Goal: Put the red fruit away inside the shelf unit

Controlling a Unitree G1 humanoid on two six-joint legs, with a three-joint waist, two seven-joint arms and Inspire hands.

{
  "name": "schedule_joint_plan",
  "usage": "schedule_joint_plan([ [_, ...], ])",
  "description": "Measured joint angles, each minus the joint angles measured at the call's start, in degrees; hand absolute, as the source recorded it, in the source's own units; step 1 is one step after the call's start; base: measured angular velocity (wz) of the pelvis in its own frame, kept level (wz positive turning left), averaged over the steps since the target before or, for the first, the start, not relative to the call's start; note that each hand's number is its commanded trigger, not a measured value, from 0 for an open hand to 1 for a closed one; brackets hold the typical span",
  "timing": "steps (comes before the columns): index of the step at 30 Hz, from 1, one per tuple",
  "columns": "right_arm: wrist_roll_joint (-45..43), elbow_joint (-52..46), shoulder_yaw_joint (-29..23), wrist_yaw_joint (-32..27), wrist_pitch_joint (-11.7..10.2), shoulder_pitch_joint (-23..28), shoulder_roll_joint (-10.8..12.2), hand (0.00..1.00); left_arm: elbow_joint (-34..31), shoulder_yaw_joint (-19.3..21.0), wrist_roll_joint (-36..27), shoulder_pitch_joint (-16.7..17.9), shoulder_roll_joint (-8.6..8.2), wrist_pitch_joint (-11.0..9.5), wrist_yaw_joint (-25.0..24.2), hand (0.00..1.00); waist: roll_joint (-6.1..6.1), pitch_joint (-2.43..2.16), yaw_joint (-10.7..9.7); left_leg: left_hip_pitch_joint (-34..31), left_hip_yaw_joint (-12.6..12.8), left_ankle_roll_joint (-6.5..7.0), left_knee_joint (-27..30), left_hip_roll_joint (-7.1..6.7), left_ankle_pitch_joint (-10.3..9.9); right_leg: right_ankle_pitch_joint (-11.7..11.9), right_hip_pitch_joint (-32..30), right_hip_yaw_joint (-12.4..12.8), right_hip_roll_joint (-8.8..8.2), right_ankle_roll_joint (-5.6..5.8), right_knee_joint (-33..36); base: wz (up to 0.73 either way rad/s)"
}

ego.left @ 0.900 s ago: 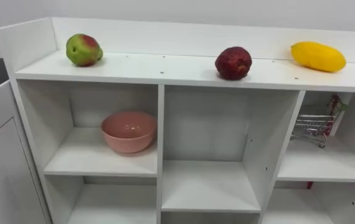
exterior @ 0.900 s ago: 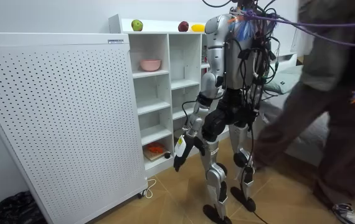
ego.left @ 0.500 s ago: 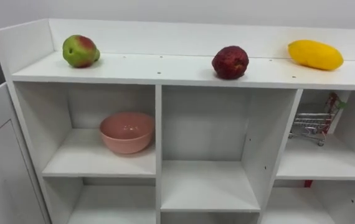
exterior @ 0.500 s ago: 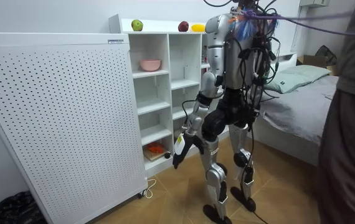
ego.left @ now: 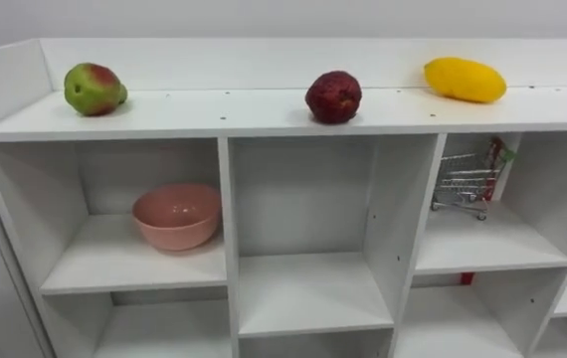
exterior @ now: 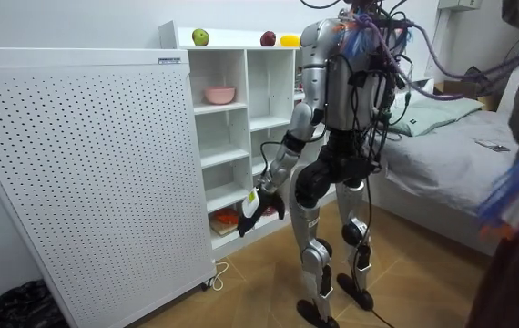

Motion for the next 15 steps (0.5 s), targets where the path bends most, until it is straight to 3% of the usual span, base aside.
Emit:
schedule_joint_plan([
  [2, -1.79, -7.27, -0.08, -2.14, -1.02, -0.08, -0.43, 0.00, -0.06, 0.06, 0.05, 0.27, 0.34, -0.22, 0.04, 0.00, -0.02, -0.31, 0.27, 0.11, -0.07, -0.02, -0.13, 0.05, 0.01, 0.00, 0.01, 0.14, 0.09, 0.00, -0.04, 0.00],
  [4, -7.36, -15.08, 0.11, -4.96, -1.68, -0.15, -0.41, 0.00, 0.10, -0.07, 0.05, 0.90, 0.54, -0.50, 0.27, 0.00, -0.54, -0.34, 0.62, 0.01, -0.03, -0.03, -0.23, 0.07, 0.02, 0.00, -0.17, 0.35, 0.12, 0.00, -0.04, -0.02],
  [8, -9.34, -27.62, 1.58, -8.49, -1.63, -0.15, -0.25, 0.00, -0.49, -2.98, 0.03, 2.54, 0.46, -0.31, 1.14, 0.00, -1.08, -0.52, 1.49, 0.08, -0.30, -0.04, -0.37, -0.02, 0.02, 0.01, -0.65, 1.15, 0.13, -0.02, 0.03, -0.13],
  [11, -9.34, -38.49, 2.69, -10.24, -1.63, -0.59, -0.31, 0.00, -0.68, -5.03, -0.56, 2.98, 0.51, -0.32, 2.59, 0.00, -0.94, -0.45, 1.69, 0.01, -0.26, -0.04, -0.47, 0.02, 0.02, 0.01, -0.81, 1.57, 0.17, -0.01, 0.38, -0.06],
  [15, -11.17, -45.93, 3.01, -11.84, -2.64, -2.53, -0.71, 0.00, -0.47, -6.71, -1.49, 3.45, 0.41, -0.59, 2.58, 0.00, -1.04, -0.37, 1.66, 0.03, -0.45, -0.04, -0.47, 0.08, 0.02, 0.01, -0.78, 1.12, 0.19, -0.01, 0.62, 0.04],
])
